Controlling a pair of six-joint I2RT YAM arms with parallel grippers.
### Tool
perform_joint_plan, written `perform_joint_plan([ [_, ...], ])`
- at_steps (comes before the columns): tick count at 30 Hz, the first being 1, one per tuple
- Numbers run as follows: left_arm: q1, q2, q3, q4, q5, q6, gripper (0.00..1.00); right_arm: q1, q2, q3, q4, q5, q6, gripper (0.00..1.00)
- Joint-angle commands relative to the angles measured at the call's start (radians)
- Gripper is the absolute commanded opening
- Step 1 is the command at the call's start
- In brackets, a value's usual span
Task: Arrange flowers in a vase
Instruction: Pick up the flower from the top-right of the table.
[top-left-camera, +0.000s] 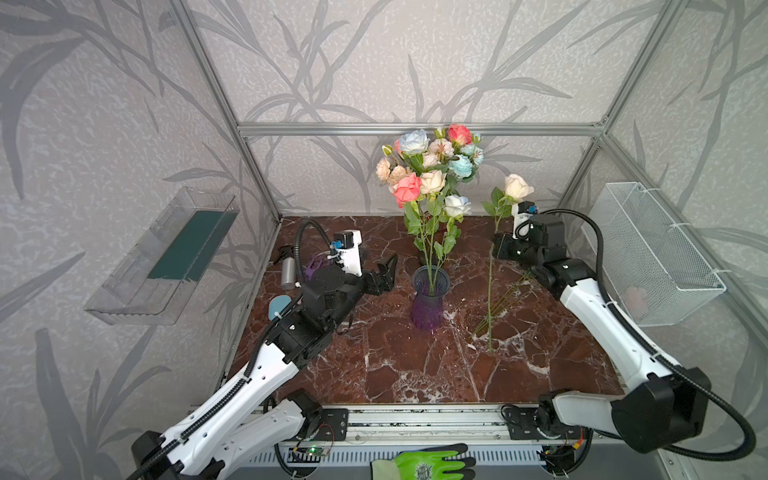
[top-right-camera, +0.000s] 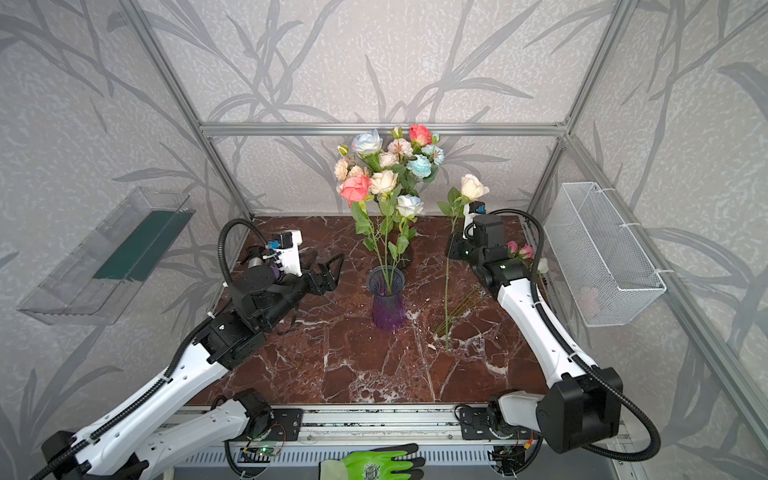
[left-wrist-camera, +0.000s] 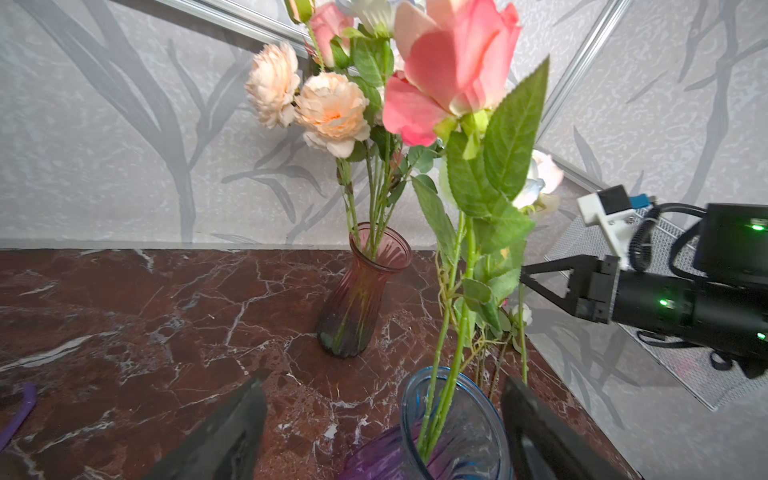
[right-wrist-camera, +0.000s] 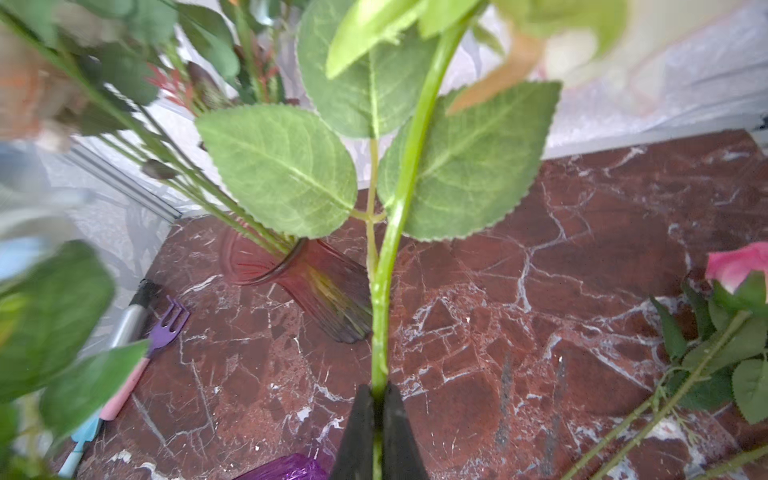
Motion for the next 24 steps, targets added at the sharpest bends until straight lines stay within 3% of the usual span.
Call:
perform_joint_plan([
  [1,0.031,-0.022,-0.01,0.004,-0.04,-0.001,0.89,0.028,-0.055,0.042,0.009,0.042,-0.025,0.0],
  [12,0.225,-0.05,-0.02,0.011,-0.063,-0.051,0.91,0.14,-0.194,0.167,0.111,0.06,-0.059,0.0],
  [19,0.378,-0.071,-0.04,0.018,-0.112,-0.093,0.92,0.246,-0.141,0.295,0.233,0.078,-0.073,0.0],
  [24,0.411,-0.044,-0.049,0.03,-0.076,-0.135,0.92,0.311,-0.05,0.472,0.217,0.062,-0.098,0.0],
])
